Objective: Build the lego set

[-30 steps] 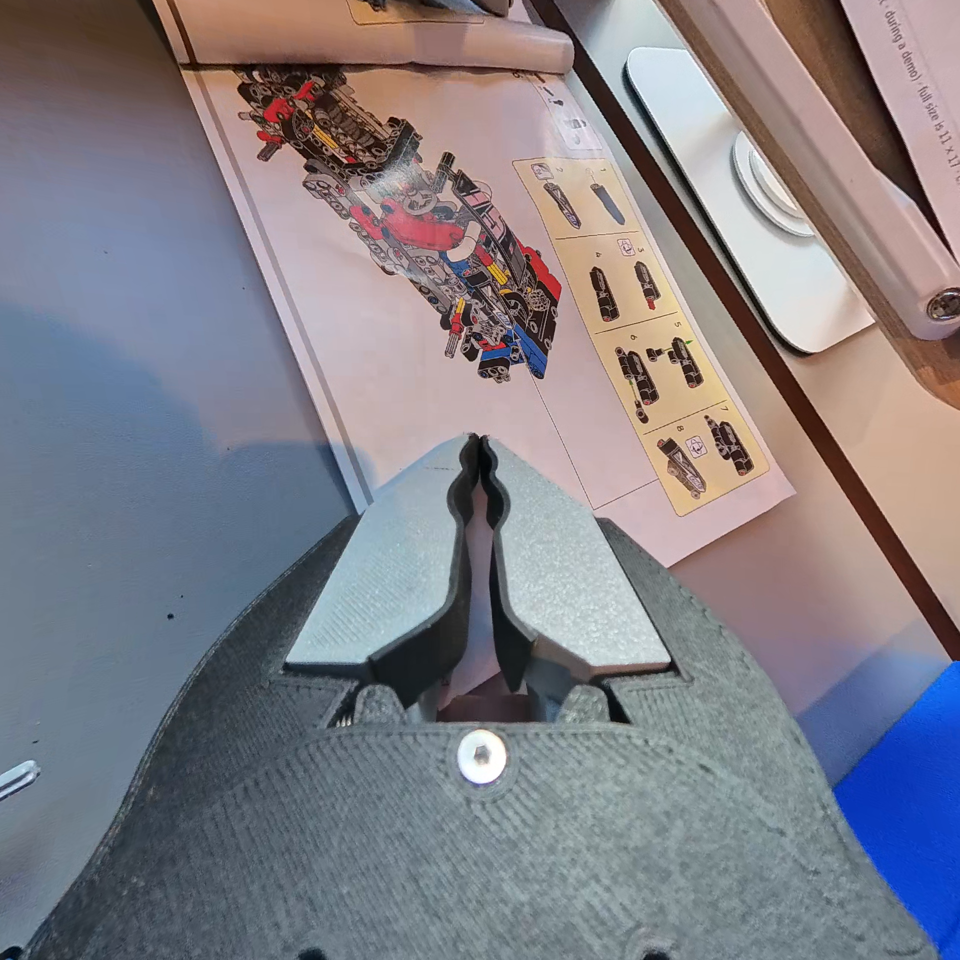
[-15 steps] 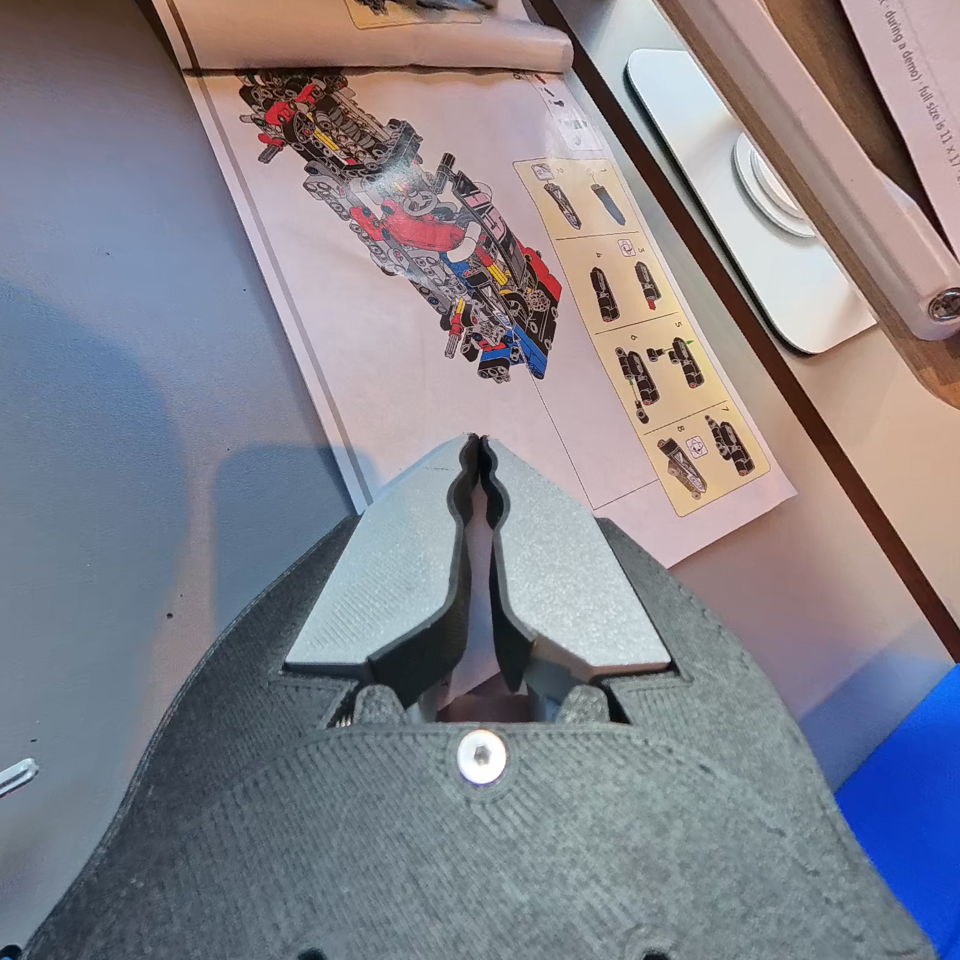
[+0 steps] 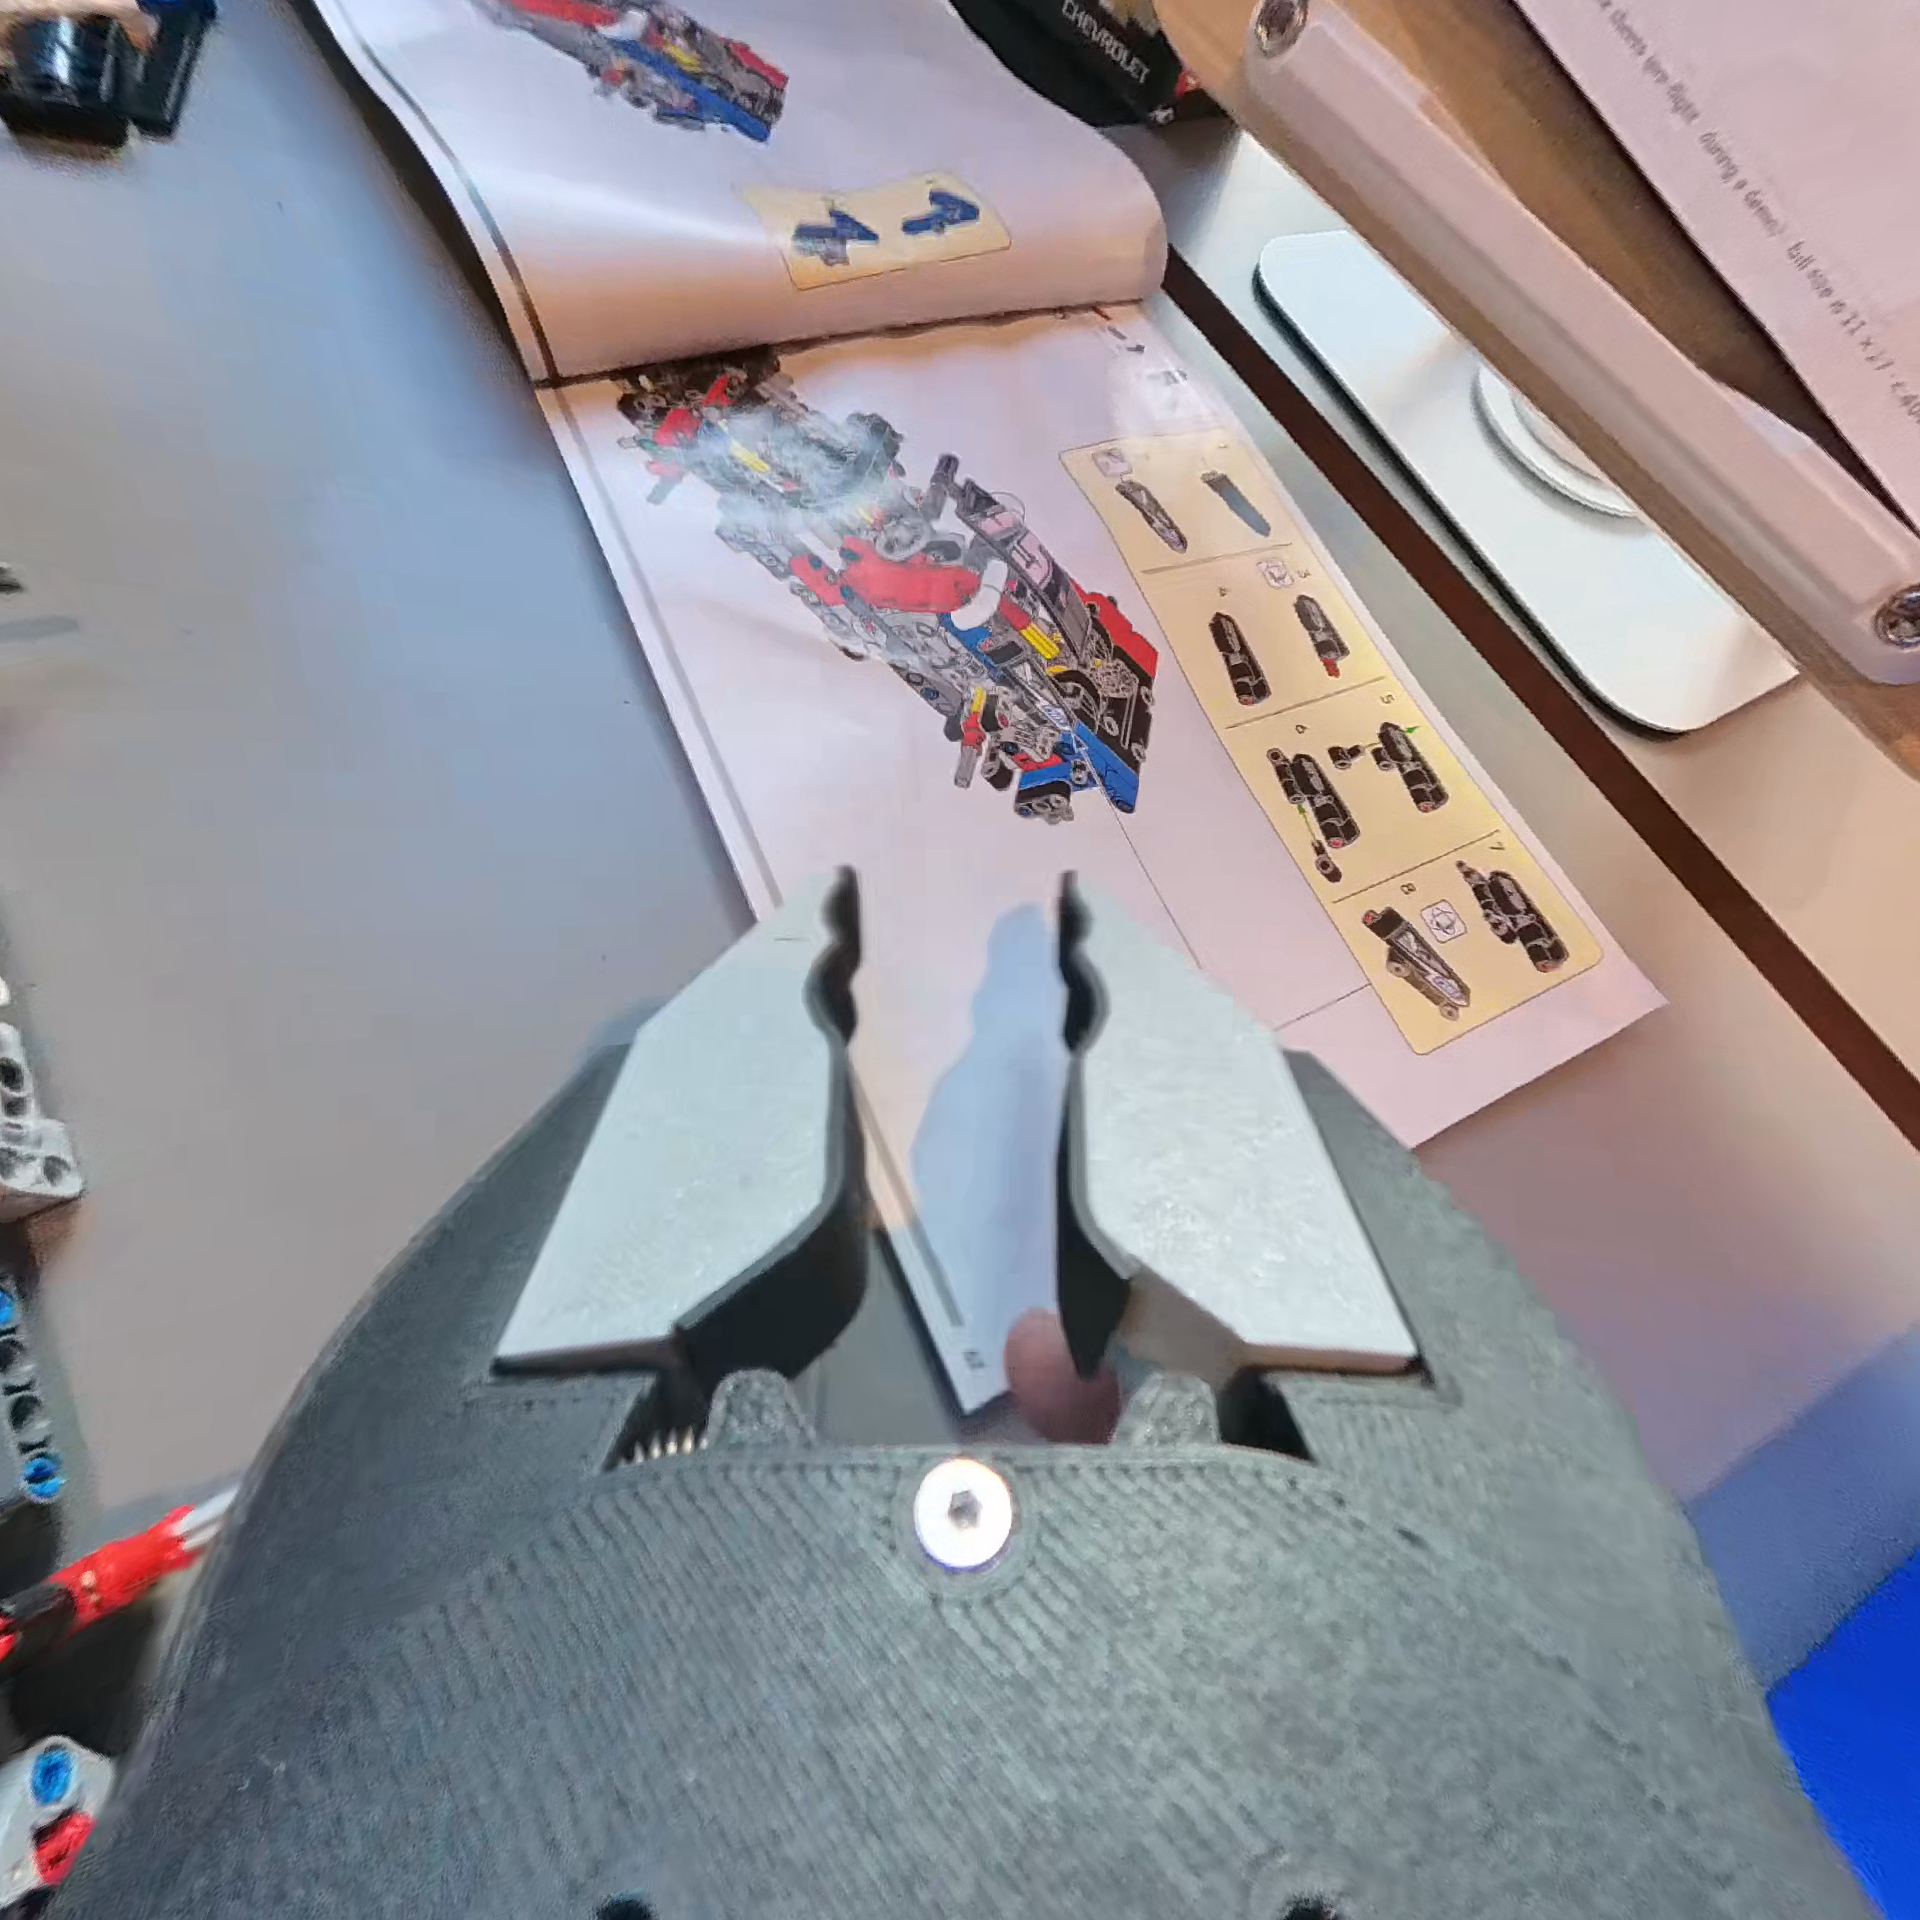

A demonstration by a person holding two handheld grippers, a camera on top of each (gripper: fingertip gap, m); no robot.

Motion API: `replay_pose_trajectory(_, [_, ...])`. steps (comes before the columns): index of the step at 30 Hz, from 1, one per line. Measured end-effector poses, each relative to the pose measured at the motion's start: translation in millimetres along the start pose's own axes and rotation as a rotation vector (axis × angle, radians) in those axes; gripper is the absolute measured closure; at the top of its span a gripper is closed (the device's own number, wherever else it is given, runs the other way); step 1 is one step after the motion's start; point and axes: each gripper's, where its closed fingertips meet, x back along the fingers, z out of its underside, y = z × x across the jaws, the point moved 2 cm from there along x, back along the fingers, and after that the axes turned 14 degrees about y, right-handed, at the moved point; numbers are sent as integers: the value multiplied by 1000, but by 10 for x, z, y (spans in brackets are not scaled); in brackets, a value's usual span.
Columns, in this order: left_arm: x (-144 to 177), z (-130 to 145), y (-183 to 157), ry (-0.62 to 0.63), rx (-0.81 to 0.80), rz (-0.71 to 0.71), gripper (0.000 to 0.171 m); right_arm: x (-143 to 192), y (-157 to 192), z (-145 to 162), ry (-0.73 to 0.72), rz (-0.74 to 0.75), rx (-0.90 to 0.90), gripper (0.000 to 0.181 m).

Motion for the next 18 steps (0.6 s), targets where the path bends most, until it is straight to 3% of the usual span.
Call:
replay_pose_trajectory(1, [38, 122, 24, -10, 33, 11, 155, 0, 37, 4, 8, -26, -15, 146])
replay_pose_trajectory(2, [60, 237, 3, -17, 54, 55, 129, 1, 75, -1, 9, -61, -37, 141])
replay_pose_trajectory(5, [13, 482, 84, -6, 116, 75, 125, 28, 69, -22, -19, -84, -73, 127])
replay_pose_trajectory(10, [-72, 611, 269, 1, 217, 60, 125, 46, -68, 102, 15, 5, -44, 167])
replay_pose_trajectory(18, [-150, 704, 297, 1, 205, 28, 122, 18, -61, 137, 44, 26, -28, 160])
